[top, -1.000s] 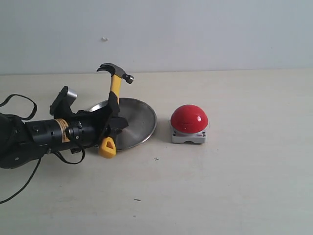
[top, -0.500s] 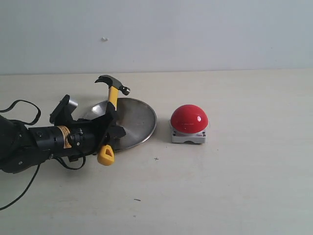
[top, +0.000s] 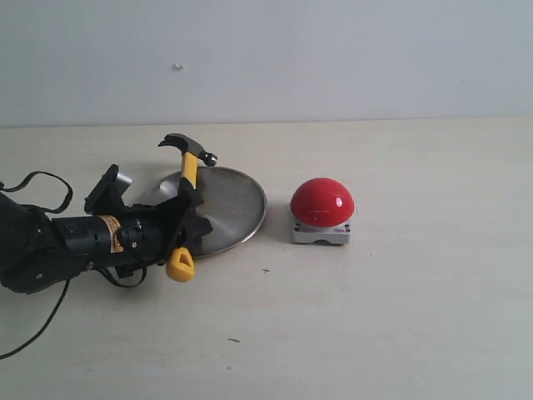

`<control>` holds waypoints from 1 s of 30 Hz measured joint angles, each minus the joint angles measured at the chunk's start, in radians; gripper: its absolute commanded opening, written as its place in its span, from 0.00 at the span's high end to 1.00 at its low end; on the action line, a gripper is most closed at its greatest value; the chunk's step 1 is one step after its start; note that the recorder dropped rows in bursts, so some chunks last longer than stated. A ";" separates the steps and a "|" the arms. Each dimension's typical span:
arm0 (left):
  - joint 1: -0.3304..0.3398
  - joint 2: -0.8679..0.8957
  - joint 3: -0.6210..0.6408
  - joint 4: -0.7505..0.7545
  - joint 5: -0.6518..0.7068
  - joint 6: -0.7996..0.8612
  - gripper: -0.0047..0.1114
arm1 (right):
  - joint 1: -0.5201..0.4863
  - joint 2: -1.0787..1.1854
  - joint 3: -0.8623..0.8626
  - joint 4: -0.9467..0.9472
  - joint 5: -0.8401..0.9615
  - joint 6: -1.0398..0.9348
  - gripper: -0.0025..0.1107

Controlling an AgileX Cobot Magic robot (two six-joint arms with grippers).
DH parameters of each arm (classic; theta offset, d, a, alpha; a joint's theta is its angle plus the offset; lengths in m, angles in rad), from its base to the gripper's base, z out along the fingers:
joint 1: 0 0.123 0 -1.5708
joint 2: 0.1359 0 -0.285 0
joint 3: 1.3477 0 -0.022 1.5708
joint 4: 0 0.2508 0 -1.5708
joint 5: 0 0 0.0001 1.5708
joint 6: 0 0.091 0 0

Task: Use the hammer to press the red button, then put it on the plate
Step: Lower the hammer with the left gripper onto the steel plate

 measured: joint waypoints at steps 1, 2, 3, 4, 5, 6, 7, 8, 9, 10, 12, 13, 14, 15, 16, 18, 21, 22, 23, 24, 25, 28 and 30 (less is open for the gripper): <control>0.000 0.002 -0.002 0.005 0.000 -0.006 0.96 | 0.000 0.000 0.000 0.000 0.000 0.000 0.98; 0.000 0.002 -0.005 0.008 0.000 -0.008 0.96 | 0.000 0.000 0.000 0.000 0.000 0.000 0.98; 0.000 0.002 -0.005 0.013 0.000 -0.012 0.96 | 0.000 0.000 0.000 0.000 0.000 0.000 0.98; 0.000 0.002 -0.005 0.015 0.000 -0.016 0.96 | 0.000 0.000 0.000 0.000 0.000 0.000 0.98; 0.000 0.002 -0.005 0.020 0.000 -0.019 0.96 | 0.000 0.000 0.000 0.000 0.000 0.000 0.98; 0.000 0.002 -0.007 0.023 0.000 -0.018 0.96 | 0.000 0.000 0.000 0.000 0.000 0.000 0.98; 0.000 0.002 -0.007 0.027 0.002 -0.018 0.96 | 0.000 0.000 0.000 0.000 0.000 0.000 0.98; 0.000 0.002 -0.007 0.027 0.002 -0.020 0.96 | 0.000 0.000 0.000 0.000 0.000 0.000 0.98; 0.000 0.002 -0.007 0.027 0.002 -0.020 0.96 | 0.000 0.000 0.000 0.000 0.000 0.000 0.98; 0.000 0.002 -0.007 0.029 0.002 -0.020 0.96 | 0.000 0.000 0.000 0.000 0.000 0.000 0.98; 0.000 0.002 -0.007 0.031 0.002 -0.022 0.96 | 0.000 0.000 0.000 0.000 0.000 0.000 0.98; 0.000 0.002 -0.007 0.031 0.002 -0.027 0.96 | 0.000 0.000 0.000 0.000 0.000 0.000 0.98; 0.000 0.002 -0.007 0.033 0.002 -0.034 0.96 | 0.000 0.000 0.000 0.000 0.000 0.000 0.98; 0.000 0.002 -0.007 0.033 0.002 -0.037 0.96 | 0.000 0.000 0.000 0.000 0.000 0.000 0.98; 0.000 0.002 -0.007 0.033 0.002 -0.039 0.96 | 0.000 0.000 0.000 0.000 0.000 0.000 0.98; 0.000 0.002 -0.007 0.033 0.002 -0.043 0.96 | 0.000 0.000 0.000 0.000 0.000 0.000 0.98; 0.000 0.002 -0.007 0.036 0.002 -0.058 0.91 | 0.000 0.000 0.000 0.000 0.000 0.000 0.98; 0.000 0.002 -0.007 0.038 0.002 -0.062 0.85 | 0.000 0.000 0.000 0.000 0.000 0.000 0.98; 0.000 0.002 -0.007 0.041 0.002 -0.064 0.81 | 0.000 0.000 0.000 0.000 0.000 0.000 0.98; 0.000 0.002 -0.007 0.045 0.002 -0.069 0.76 | 0.000 0.000 0.000 0.000 0.000 0.000 0.98; 0.002 0.002 -0.009 0.047 0.002 -0.074 0.72 | 0.000 0.000 0.000 0.000 0.000 0.000 0.98; 0.002 0.002 -0.010 0.057 -0.009 -0.081 0.64 | 0.000 0.000 0.000 0.000 0.002 0.000 0.98; 0.004 0.000 -0.013 0.062 -0.024 -0.083 0.63 | 0.000 0.000 0.000 0.000 0.007 0.000 0.98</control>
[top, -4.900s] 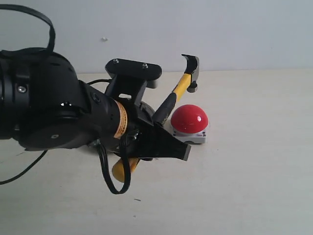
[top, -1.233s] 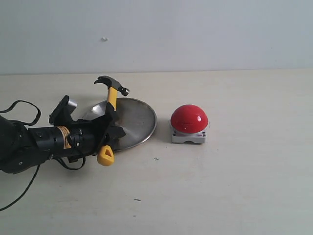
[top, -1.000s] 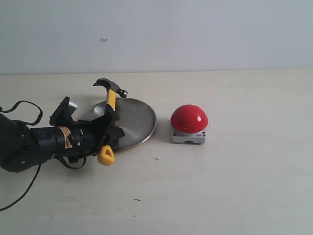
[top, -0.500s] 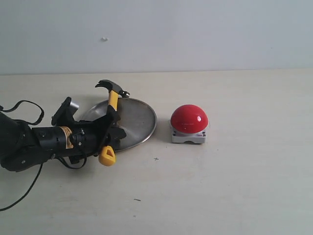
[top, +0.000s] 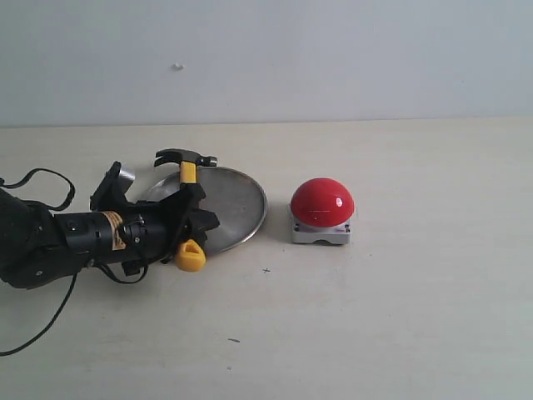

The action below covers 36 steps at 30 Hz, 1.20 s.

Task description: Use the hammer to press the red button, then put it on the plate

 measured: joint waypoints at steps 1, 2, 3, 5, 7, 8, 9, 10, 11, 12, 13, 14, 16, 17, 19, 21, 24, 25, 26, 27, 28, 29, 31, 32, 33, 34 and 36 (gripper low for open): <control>0.000 0.000 -0.001 0.005 -0.007 0.000 0.63 | 0.000 0.000 0.000 0.000 0.002 0.000 0.98; 0.000 0.000 -0.001 0.010 -0.012 -0.003 0.63 | 0.000 0.000 0.000 0.000 0.004 0.000 0.98; 0.000 0.000 -0.001 0.016 -0.015 -0.005 0.63 | 0.000 0.000 0.000 0.000 0.004 0.000 0.98; 0.000 0.000 -0.001 0.027 -0.015 -0.015 0.63 | 0.000 0.000 0.000 0.000 0.005 0.000 0.98; 0.000 0.000 -0.001 0.034 -0.017 -0.020 0.63 | 0.000 0.000 0.000 0.000 0.005 0.000 0.98; 0.000 0.000 -0.001 0.040 -0.017 -0.025 0.63 | 0.000 0.000 0.000 0.000 0.005 0.000 0.98; 0.000 0.000 -0.001 0.047 -0.017 -0.032 0.63 | 0.000 0.000 0.000 0.000 0.005 0.000 0.98; 0.000 0.000 -0.001 0.054 -0.019 -0.039 0.63 | 0.000 0.000 0.000 0.000 0.005 0.000 0.98; 0.000 0.000 -0.001 0.063 -0.019 -0.049 0.63 | 0.000 0.000 0.000 0.000 0.005 0.000 0.98; 0.000 0.000 -0.001 0.072 -0.019 -0.057 0.63 | 0.000 0.000 0.000 0.000 0.005 0.000 0.98; 0.000 0.000 -0.001 0.080 -0.019 -0.060 0.63 | 0.000 0.000 0.000 0.000 0.005 0.000 0.98; 0.000 0.000 -0.001 0.088 -0.019 -0.064 0.63 | 0.000 0.000 0.000 0.000 0.006 0.000 0.98; 0.000 0.000 -0.001 0.106 -0.019 -0.076 0.63 | 0.000 0.000 0.000 0.000 0.008 0.000 0.98; 0.000 0.000 -0.001 0.114 -0.019 -0.080 0.63 | 0.000 0.000 0.000 0.000 0.008 0.000 0.98; 0.000 0.000 -0.001 0.133 -0.019 -0.092 0.65 | 0.000 0.000 0.000 0.000 0.008 0.000 0.98; 0.000 0.000 -0.001 0.153 -0.019 -0.100 0.71 | 0.000 0.000 0.000 0.000 0.008 0.000 0.98; 0.002 0.000 -0.013 0.181 -0.007 -0.122 0.89 | 0.000 0.000 0.000 0.000 0.010 0.000 0.98; 0.002 0.000 -0.017 0.196 -0.001 -0.129 0.96 | 0.000 0.000 0.000 0.000 0.010 0.000 0.98; 0.002 0.000 -0.024 0.212 -0.002 -0.132 0.96 | 0.000 0.000 0.000 0.000 0.012 0.000 0.98; 0.002 0.000 -0.029 0.226 -0.002 -0.135 0.96 | 0.000 0.000 0.000 0.000 0.011 0.000 0.98; 0.002 0.000 -0.035 0.250 -0.004 -0.135 0.96 | 0.000 0.000 0.000 0.000 0.011 0.000 0.98; 0.002 0.000 -0.039 0.266 -0.006 -0.139 0.96 | 0.000 0.000 0.000 0.000 0.011 0.000 0.98; -0.002 0.002 -0.041 0.286 -0.009 -0.146 0.96 | 0.000 0.000 0.000 0.000 0.011 0.000 0.98; -0.002 0.002 -0.041 0.286 -0.009 -0.152 0.96 | 0.000 0.000 0.000 0.000 0.011 0.000 0.98; -0.002 0.002 -0.041 0.284 -0.009 -0.156 0.96 | 0.000 0.000 0.000 0.000 0.011 0.000 0.98; -0.002 0.002 -0.041 0.275 -0.009 -0.158 0.96 | 0.000 0.000 0.000 0.000 0.011 0.000 0.98; -0.002 0.002 -0.043 0.256 -0.005 -0.160 0.96 | 0.000 0.000 0.000 0.000 0.011 0.000 0.98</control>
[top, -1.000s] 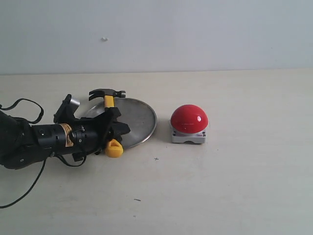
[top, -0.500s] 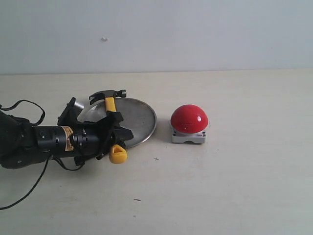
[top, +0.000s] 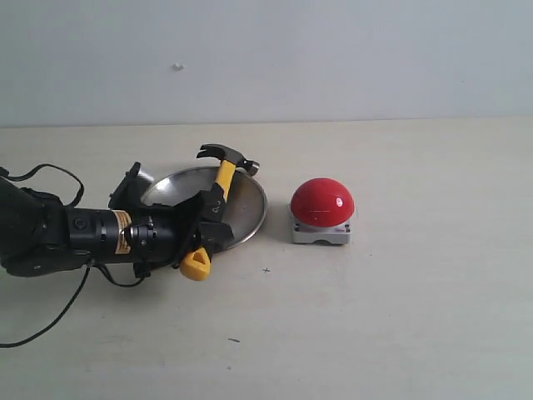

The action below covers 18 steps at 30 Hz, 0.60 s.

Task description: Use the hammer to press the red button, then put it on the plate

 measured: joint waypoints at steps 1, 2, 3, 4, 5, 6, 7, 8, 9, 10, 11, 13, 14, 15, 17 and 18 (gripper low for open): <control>0.000 0.000 0.000 -0.010 0.000 0.000 0.96 | 0.000 0.000 0.000 0.000 0.002 0.000 0.98; 0.000 0.000 0.000 -0.018 0.000 0.000 0.96 | 0.000 0.000 0.000 0.000 0.002 0.000 0.98; 0.000 0.000 0.000 -0.028 -0.003 0.000 0.96 | 0.000 0.000 0.000 0.000 0.002 0.000 0.98; 0.000 0.000 0.000 -0.039 -0.010 0.002 0.96 | 0.000 0.000 0.000 0.000 0.002 0.000 0.98; 0.000 0.000 0.000 -0.046 -0.015 0.002 0.96 | 0.000 0.000 0.000 0.000 0.002 0.000 0.98; 0.000 0.000 0.000 -0.056 -0.020 0.004 0.96 | 0.000 0.000 0.000 0.000 0.002 0.000 0.98; 0.000 0.000 0.000 -0.062 -0.022 0.004 0.96 | 0.000 0.000 0.000 0.000 0.002 0.000 0.98; 0.000 0.000 0.000 -0.070 -0.023 0.004 0.96 | 0.000 0.000 0.000 0.000 0.002 0.000 0.98; 0.000 0.000 0.000 -0.076 -0.024 0.006 0.96 | 0.000 0.000 0.000 0.000 0.002 0.000 0.98; 0.000 0.000 0.000 -0.084 -0.024 0.006 0.96 | 0.000 0.000 0.000 0.000 0.002 0.000 0.98; 0.000 0.000 0.000 -0.092 -0.024 0.008 0.96 | 0.000 0.000 0.000 0.000 0.002 0.000 0.98; 0.000 0.000 0.007 -0.116 -0.028 0.012 0.96 | 0.000 0.000 0.000 0.000 0.002 0.000 0.98; 0.000 0.000 0.012 -0.127 -0.028 0.015 0.96 | 0.000 0.000 0.000 0.000 0.002 0.000 0.98; 0.000 0.000 0.021 -0.144 -0.028 0.021 0.96 | 0.000 0.000 0.000 0.000 0.002 0.000 0.98; 0.000 0.000 0.030 -0.160 -0.028 0.024 0.96 | 0.000 0.000 0.000 0.000 0.002 0.000 0.98; 0.002 0.000 0.036 -0.167 -0.028 0.030 0.96 | 0.000 0.000 0.000 0.000 0.002 0.000 0.98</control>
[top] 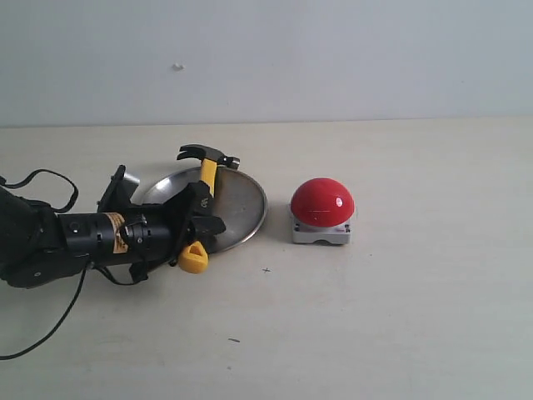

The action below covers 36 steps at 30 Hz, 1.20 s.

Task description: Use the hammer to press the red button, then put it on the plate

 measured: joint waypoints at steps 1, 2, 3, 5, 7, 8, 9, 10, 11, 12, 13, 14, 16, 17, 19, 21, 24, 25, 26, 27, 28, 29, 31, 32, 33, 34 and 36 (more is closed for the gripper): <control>0.000 0.000 0.000 -0.003 0.000 0.002 0.96 | 0.000 0.000 0.000 0.000 0.000 0.000 0.98; 0.000 0.000 0.002 -0.007 0.000 0.003 0.96 | 0.000 0.000 0.000 0.000 0.000 0.000 0.98; 0.000 0.000 0.004 -0.012 0.000 0.006 0.96 | 0.000 0.000 0.000 0.000 0.000 0.000 0.98; 0.000 0.000 0.004 -0.014 -0.002 0.008 0.96 | 0.000 0.000 0.000 0.000 0.000 0.000 0.98; 0.000 0.000 0.004 -0.014 -0.002 0.008 0.96 | 0.000 0.000 0.000 0.000 0.000 0.000 0.98; 0.000 0.000 0.004 -0.014 -0.002 0.008 0.94 | 0.000 0.000 0.000 0.000 0.000 0.000 0.98; 0.000 0.000 0.004 -0.014 -0.002 0.008 0.86 | 0.000 0.000 0.000 0.000 0.000 0.000 0.98; 0.000 0.000 0.004 -0.014 -0.002 0.008 0.81 | 0.000 0.000 0.000 0.000 0.000 0.000 0.98; 0.000 0.000 0.004 -0.016 -0.002 0.008 0.71 | 0.000 0.000 0.000 0.000 0.000 0.000 0.98; 0.000 0.000 0.004 -0.016 -0.002 0.008 0.65 | 0.000 0.000 0.000 0.000 0.000 0.000 0.98; 0.000 0.000 0.004 -0.016 -0.009 0.011 0.59 | 0.000 0.000 0.000 0.000 0.000 0.000 0.98; 0.000 -0.002 0.004 -0.016 -0.027 0.017 0.57 | 0.000 0.000 0.000 0.000 0.000 0.000 0.98; 0.000 -0.004 0.004 -0.014 -0.042 0.018 0.57 | 0.000 0.000 0.000 0.000 0.000 0.000 0.98; 0.000 -0.006 0.004 -0.007 -0.044 0.014 0.57 | 0.000 0.000 0.000 0.000 0.000 0.000 0.98; 0.000 -0.006 0.004 0.023 -0.046 -0.005 0.57 | 0.000 0.000 0.000 0.000 0.000 0.000 0.98; 0.000 -0.006 0.004 0.051 -0.046 -0.031 0.57 | 0.000 0.000 0.000 0.000 0.000 0.000 0.98; 0.010 -0.006 0.004 0.095 -0.050 -0.058 0.57 | 0.000 0.000 0.000 0.000 0.000 0.000 0.98; 0.020 -0.006 0.004 0.123 -0.053 -0.075 0.57 | 0.000 0.000 0.000 0.000 0.000 0.000 0.98; 0.025 -0.006 0.004 0.139 -0.053 -0.087 0.57 | 0.000 0.000 0.000 0.000 0.000 0.000 0.98; 0.038 -0.006 0.004 0.165 -0.053 -0.101 0.57 | 0.000 0.000 0.000 0.000 0.000 0.000 0.98; 0.051 -0.006 0.004 0.194 -0.053 -0.122 0.57 | 0.000 0.000 0.000 0.000 0.000 0.000 0.98; 0.065 -0.006 0.004 0.220 -0.055 -0.134 0.57 | 0.000 0.000 0.000 0.000 0.000 0.000 0.98; 0.078 -0.010 0.004 0.247 -0.055 -0.145 0.57 | 0.000 0.000 0.000 0.000 0.000 0.000 0.98; 0.085 -0.017 0.004 0.256 -0.057 -0.147 0.57 | 0.000 0.000 0.000 0.000 0.000 0.000 0.98; 0.090 -0.023 0.008 0.262 -0.057 -0.150 0.57 | 0.000 0.000 0.000 0.000 0.000 0.000 0.98; 0.095 -0.030 0.010 0.264 -0.059 -0.153 0.57 | 0.000 0.000 0.000 0.000 0.000 0.000 0.98; 0.108 -0.045 0.018 0.270 -0.059 -0.155 0.57 | 0.000 0.000 0.000 0.000 0.000 0.000 0.98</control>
